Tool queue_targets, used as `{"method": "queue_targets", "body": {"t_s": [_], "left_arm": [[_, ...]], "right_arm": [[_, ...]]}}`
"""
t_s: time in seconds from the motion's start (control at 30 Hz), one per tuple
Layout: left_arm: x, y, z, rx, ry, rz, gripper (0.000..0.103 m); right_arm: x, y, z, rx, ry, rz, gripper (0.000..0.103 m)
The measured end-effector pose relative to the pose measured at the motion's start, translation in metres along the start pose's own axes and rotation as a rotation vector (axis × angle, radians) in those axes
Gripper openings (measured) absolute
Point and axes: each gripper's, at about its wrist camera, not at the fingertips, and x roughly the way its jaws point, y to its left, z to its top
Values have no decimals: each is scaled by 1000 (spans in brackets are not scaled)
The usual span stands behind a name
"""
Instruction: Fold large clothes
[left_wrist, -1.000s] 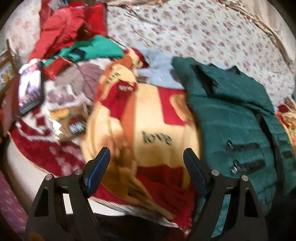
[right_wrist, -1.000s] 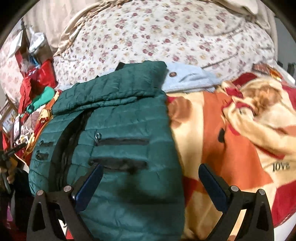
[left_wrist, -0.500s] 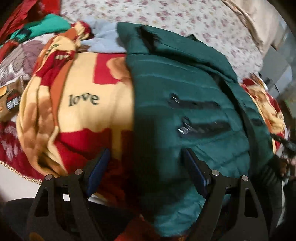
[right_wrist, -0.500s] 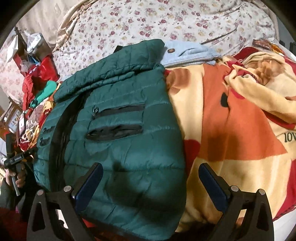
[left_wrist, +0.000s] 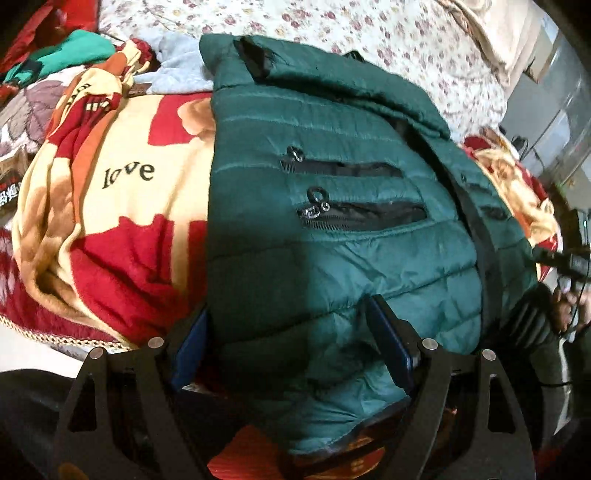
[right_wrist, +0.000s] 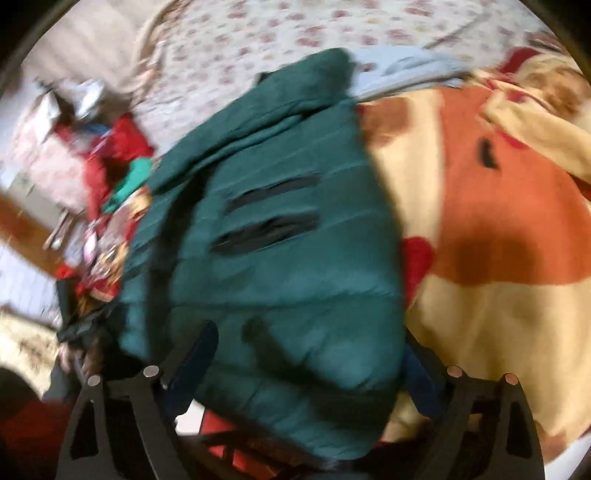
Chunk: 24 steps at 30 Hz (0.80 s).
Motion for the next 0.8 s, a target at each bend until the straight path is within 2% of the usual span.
{"method": "queue_targets", "body": {"t_s": [0.1,0.17,0.23,0.3,0.37,0.47,0.57,0.67,0.8], "left_arm": [[-5,-2,-1,-5,-17,-23,81],[-1,-3,0,-4,-10,-16,81],[3,-3,0,-4,8,-10,81],[5,-3,-3,1,23,-11,81],[5,-5,-5,5,28,-17,81],[0,-5,-6,2,13,-57,81],[-6,-6,-4,-5,-21,-120,81],[-6,-4,-1,-16,-33,-145,81],[3,-7,1,-10,-20,-105,81]], "right_arm": [[-2,15,-4,-91,8,64,91],[3,10,-1,-63,12,81,91],[8,5,3,-29,14,60,90],[4,8,5,-24,-20,-3,86],[-6,21,4,-69,-50,-8,85],[-11,50,-8,-201,-8,-5,86],[-15,61,-6,-255,-31,48,86],[-10,52,7,-190,-74,64,86],[17,29,16,-62,-26,13,86]]}}
